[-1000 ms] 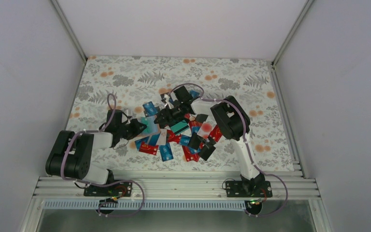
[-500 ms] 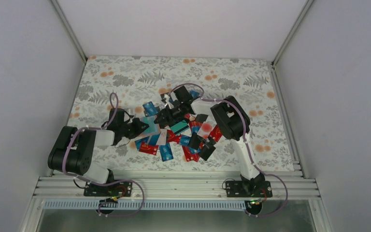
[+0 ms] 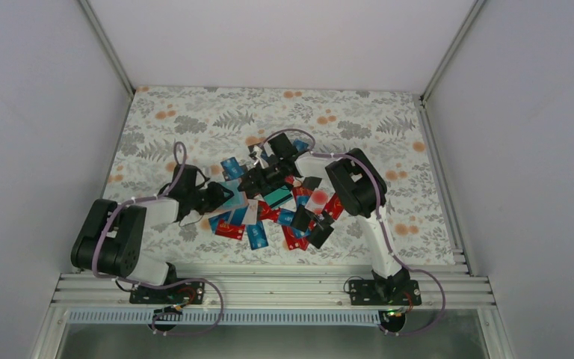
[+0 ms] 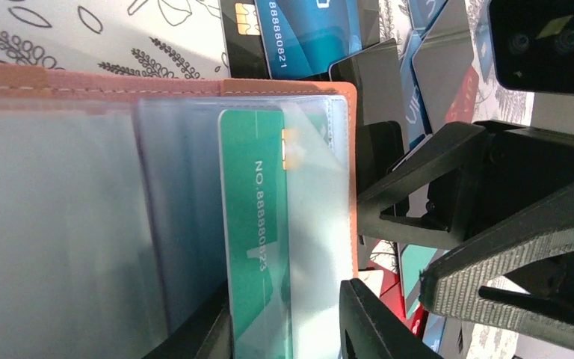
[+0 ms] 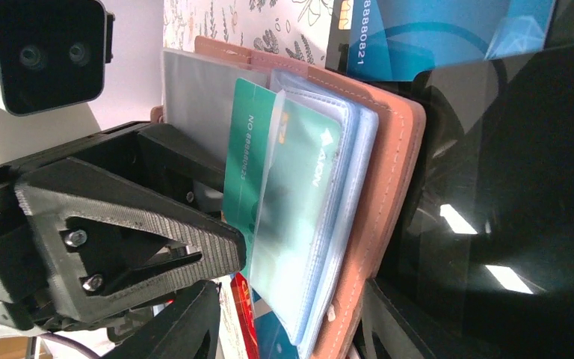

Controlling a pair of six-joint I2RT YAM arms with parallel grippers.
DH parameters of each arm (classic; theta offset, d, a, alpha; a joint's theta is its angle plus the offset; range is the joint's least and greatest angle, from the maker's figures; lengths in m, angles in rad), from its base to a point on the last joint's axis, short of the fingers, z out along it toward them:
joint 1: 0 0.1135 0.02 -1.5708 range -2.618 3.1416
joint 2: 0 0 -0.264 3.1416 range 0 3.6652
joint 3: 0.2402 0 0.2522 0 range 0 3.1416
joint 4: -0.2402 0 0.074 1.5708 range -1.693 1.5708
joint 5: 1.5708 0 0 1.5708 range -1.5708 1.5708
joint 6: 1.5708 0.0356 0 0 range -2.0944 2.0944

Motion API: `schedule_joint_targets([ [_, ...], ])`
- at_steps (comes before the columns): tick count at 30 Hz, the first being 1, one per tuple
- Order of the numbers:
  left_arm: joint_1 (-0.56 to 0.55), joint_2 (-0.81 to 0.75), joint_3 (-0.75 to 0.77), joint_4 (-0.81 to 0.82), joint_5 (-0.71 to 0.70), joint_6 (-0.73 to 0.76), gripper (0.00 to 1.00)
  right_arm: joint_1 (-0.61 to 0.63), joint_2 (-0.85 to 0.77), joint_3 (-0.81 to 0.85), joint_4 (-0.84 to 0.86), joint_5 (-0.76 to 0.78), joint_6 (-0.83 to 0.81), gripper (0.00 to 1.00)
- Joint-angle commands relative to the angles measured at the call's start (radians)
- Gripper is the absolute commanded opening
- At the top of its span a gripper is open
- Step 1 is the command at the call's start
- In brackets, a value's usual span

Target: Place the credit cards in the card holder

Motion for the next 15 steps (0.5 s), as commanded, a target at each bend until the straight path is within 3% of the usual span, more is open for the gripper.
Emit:
schedule_joint_targets([
  [1, -0.010, -0.005, 0.013, -0.216, -0.070, 0.056, 0.36, 0.021, 0.001, 0.002, 0.025, 0.015, -0.002, 0.50],
  [15, -0.016, -0.019, 0.109, -0.394, -0.132, 0.125, 0.77, 0.008, -0.012, 0.058, -0.048, 0.041, -0.048, 0.51],
])
